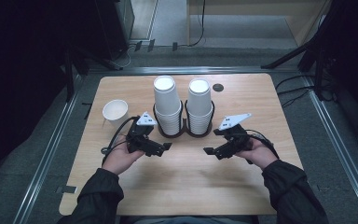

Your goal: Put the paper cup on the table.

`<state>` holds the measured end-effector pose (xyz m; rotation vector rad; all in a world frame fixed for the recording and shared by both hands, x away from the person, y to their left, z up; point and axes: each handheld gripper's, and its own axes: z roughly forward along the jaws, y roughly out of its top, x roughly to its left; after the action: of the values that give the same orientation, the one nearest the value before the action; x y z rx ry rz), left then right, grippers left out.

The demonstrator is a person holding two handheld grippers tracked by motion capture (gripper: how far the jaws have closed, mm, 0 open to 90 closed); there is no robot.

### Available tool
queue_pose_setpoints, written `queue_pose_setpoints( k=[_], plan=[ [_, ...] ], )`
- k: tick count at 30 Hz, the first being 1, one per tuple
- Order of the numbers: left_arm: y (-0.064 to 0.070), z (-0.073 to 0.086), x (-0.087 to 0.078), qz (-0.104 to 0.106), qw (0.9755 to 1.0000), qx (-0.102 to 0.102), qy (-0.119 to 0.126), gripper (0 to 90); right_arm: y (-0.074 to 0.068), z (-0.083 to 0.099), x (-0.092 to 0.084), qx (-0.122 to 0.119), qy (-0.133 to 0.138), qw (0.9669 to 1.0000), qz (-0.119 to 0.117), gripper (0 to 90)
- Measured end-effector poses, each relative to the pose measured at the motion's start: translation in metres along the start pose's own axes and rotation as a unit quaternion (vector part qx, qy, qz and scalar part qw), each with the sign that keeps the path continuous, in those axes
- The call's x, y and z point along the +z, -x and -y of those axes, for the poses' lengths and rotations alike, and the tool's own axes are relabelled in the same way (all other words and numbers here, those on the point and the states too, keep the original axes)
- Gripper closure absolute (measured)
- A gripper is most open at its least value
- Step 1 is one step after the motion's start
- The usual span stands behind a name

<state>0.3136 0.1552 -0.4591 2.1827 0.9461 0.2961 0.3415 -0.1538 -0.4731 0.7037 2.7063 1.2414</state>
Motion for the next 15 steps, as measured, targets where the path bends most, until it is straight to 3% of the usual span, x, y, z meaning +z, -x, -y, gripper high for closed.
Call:
queue_pose_setpoints(
  k=[2, 5, 8, 15],
  plan=[
    [0.003, 0.0, 0.003, 0.002, 0.9999, 0.009, -0.007, 0.0, -0.001, 0.0, 0.002, -0.002, 0.002, 1.0, -0.004, 16.0],
    [0.007, 0.002, 0.008, 0.008, 1.0, 0.004, -0.003, 0.0, -0.001, 0.001, 0.002, 0.0, 0.009, 0.9999, -0.011, 16.0],
    [0.014, 0.001, 0.015, 0.01, 0.9997, 0.016, -0.012, 0.0, -0.003, 0.001, 0.003, -0.004, 0.004, 1.0, -0.007, 16.0],
    [0.025, -0.006, 0.022, 0.027, 0.9992, 0.029, -0.004, 0.0, -0.006, 0.004, 0.002, -0.003, 0.003, 1.0, -0.007, 15.9]
  ],
)
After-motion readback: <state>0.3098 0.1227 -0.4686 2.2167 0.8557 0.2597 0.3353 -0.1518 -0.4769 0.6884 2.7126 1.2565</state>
